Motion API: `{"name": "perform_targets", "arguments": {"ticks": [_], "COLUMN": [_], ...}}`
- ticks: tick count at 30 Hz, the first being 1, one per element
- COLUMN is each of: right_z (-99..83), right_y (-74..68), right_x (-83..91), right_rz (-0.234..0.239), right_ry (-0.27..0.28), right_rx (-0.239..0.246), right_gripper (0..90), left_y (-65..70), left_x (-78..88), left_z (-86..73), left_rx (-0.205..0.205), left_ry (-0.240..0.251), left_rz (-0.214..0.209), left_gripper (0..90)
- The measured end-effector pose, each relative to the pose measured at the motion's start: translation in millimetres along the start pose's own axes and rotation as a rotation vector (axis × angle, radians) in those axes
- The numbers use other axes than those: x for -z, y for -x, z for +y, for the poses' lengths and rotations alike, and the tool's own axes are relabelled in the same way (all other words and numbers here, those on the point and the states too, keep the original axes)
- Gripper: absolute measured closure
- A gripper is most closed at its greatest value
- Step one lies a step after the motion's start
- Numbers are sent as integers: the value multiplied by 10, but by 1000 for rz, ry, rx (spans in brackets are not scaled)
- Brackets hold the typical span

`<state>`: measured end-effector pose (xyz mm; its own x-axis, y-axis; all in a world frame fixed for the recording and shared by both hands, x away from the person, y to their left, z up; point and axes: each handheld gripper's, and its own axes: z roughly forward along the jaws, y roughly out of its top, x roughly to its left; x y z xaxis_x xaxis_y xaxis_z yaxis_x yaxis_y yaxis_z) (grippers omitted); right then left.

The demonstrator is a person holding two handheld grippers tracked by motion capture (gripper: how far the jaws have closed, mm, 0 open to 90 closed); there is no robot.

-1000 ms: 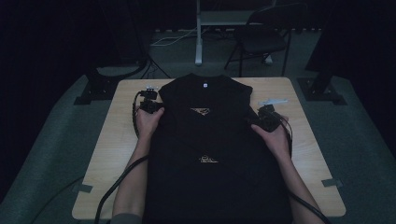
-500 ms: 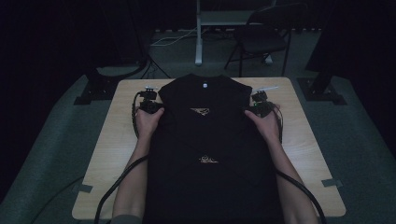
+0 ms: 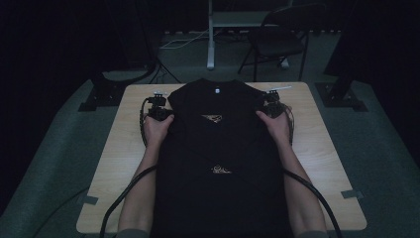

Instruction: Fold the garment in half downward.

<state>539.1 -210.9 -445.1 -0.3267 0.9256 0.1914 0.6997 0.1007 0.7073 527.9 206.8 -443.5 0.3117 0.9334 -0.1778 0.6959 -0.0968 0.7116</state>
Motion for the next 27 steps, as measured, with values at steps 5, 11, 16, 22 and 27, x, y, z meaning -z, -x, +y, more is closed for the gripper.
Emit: {"name": "perform_targets", "arguments": {"ticks": [5,11,16,22,27], "right_z": [66,84,96,67,32], "right_y": [-3,-41,-65,-68,-50], "right_x": [-14,-36,-43,-38,-34], "right_rz": [-21,-37,-50,-52,-34], "right_ry": [-33,-52,-58,-41,-19], "right_rx": [-49,-73,-86,-67,-51], "right_gripper": [629,814,837,836,836], "left_y": [1,27,13,7,5], "left_x": [-2,-8,-8,-6,-7], "left_z": [1,17,12,-1,-12], "left_rx": [18,32,43,46,51], "left_ry": [1,-10,-7,0,8], "left_rz": [0,11,-2,-10,-12], "left_gripper": [824,836,839,839,838]}}
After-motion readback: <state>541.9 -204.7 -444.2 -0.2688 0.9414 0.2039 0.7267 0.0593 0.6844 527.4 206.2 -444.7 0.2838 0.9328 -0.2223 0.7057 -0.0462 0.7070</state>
